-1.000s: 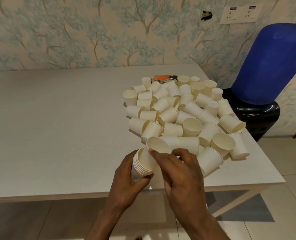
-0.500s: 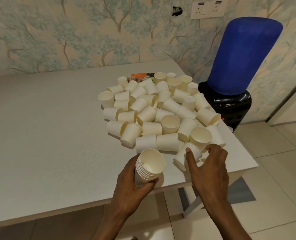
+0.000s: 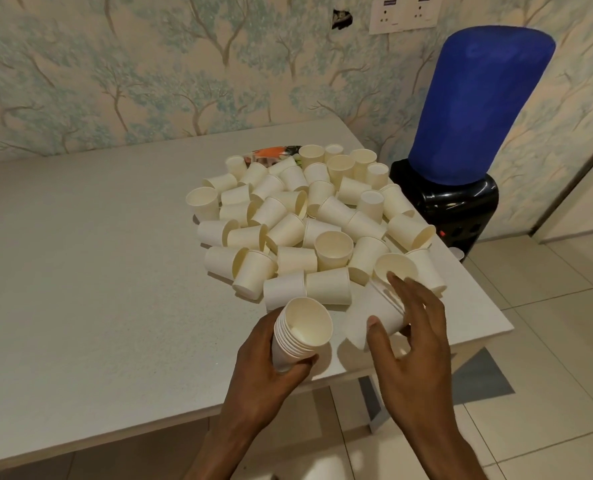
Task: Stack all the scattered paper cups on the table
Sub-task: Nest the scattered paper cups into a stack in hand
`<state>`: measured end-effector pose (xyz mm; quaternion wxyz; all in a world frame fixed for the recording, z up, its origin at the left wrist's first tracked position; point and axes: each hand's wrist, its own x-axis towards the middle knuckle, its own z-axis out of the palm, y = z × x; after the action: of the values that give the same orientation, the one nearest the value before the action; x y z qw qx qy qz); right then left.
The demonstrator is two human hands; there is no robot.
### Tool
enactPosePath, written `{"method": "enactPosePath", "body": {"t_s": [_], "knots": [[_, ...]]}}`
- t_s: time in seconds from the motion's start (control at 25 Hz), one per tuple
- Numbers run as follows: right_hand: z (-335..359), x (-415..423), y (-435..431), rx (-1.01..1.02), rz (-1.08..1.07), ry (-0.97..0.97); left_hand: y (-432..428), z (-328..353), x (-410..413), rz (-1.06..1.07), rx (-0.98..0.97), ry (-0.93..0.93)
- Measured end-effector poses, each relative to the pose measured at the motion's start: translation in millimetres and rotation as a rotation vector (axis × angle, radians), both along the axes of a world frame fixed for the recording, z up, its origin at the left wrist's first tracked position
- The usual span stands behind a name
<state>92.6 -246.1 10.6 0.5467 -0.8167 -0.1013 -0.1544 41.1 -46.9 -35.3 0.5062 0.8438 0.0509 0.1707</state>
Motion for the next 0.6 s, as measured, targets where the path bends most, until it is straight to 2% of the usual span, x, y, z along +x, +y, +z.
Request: {"method": "enactPosePath", "body": {"t_s": [0.12,0.24,0.36,0.44,0.52,0.6], "knots": [[17.9,-8.9,15.9,-0.005,0.162,-0.141,-1.4,6.2,4.5,-0.031,-0.005,-0.033],[14.3,-15.1,34.7,-0.119,0.335,-0.096,-3.3,10.0,5.6,-0.061,-0.018,-0.043],[-1.1,-19.5,43.4,-0.328,0.416,-0.111,2.1,8.0,3.3,-0.031,-0.053,-0.022],[-11.0,-16.7,45.5,-0.345,0.442,-0.146,9.7,5.7,0.4,0.002,-0.031,-0.024],[-13.6,-7.9,46.6,-0.149,0.308,-0.045,17.4,3.4,-3.1,0.033,0.023,-0.023],[-16.1,7.9,47.6,-0.004,0.051,0.058,24.6,4.7,-6.8,0.082,0.036,-0.003]]}}
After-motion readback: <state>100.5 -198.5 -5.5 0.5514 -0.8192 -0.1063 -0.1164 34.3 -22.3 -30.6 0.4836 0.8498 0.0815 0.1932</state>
